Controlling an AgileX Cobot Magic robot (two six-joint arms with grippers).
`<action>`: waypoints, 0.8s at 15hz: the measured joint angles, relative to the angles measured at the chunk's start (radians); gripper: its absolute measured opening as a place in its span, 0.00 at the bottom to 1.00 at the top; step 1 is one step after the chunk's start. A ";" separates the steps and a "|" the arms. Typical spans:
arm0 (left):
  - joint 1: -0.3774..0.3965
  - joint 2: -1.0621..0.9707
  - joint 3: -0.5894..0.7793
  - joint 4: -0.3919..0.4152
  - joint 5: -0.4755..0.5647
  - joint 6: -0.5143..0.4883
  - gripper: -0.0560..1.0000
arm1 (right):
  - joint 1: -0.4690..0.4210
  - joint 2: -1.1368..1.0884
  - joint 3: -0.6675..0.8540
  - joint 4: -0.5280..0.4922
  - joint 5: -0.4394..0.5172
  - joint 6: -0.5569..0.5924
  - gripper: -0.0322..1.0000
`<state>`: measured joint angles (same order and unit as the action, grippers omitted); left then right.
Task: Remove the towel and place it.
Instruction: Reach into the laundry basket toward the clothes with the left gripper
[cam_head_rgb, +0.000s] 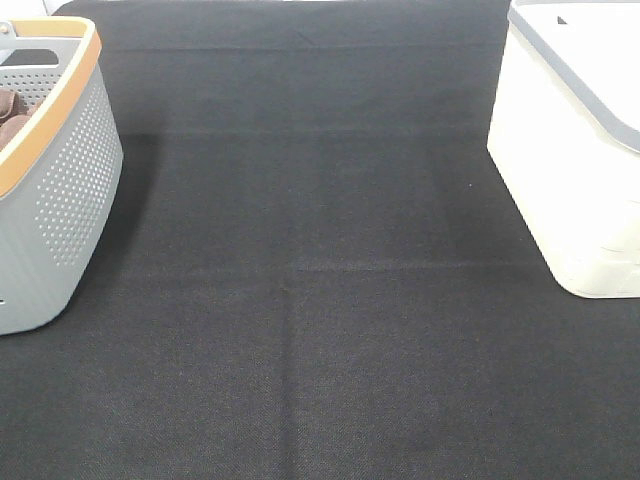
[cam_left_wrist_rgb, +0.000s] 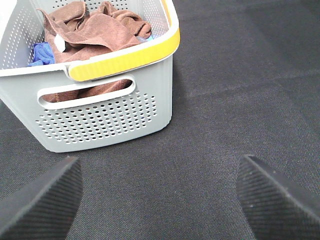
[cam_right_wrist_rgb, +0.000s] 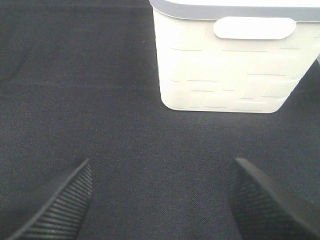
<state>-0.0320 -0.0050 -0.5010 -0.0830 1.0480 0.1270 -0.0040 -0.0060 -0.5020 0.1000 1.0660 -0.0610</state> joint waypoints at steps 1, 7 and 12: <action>0.000 0.000 0.000 0.000 0.000 0.000 0.81 | 0.000 0.000 0.000 0.000 0.000 0.000 0.72; 0.000 0.000 0.000 0.000 0.000 0.000 0.81 | 0.000 0.000 0.000 0.000 0.000 0.000 0.72; 0.000 0.000 0.000 0.000 0.000 0.000 0.81 | 0.000 0.000 0.000 0.000 0.000 0.000 0.72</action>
<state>-0.0320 -0.0050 -0.5010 -0.0830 1.0480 0.1270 -0.0040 -0.0060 -0.5020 0.1000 1.0660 -0.0610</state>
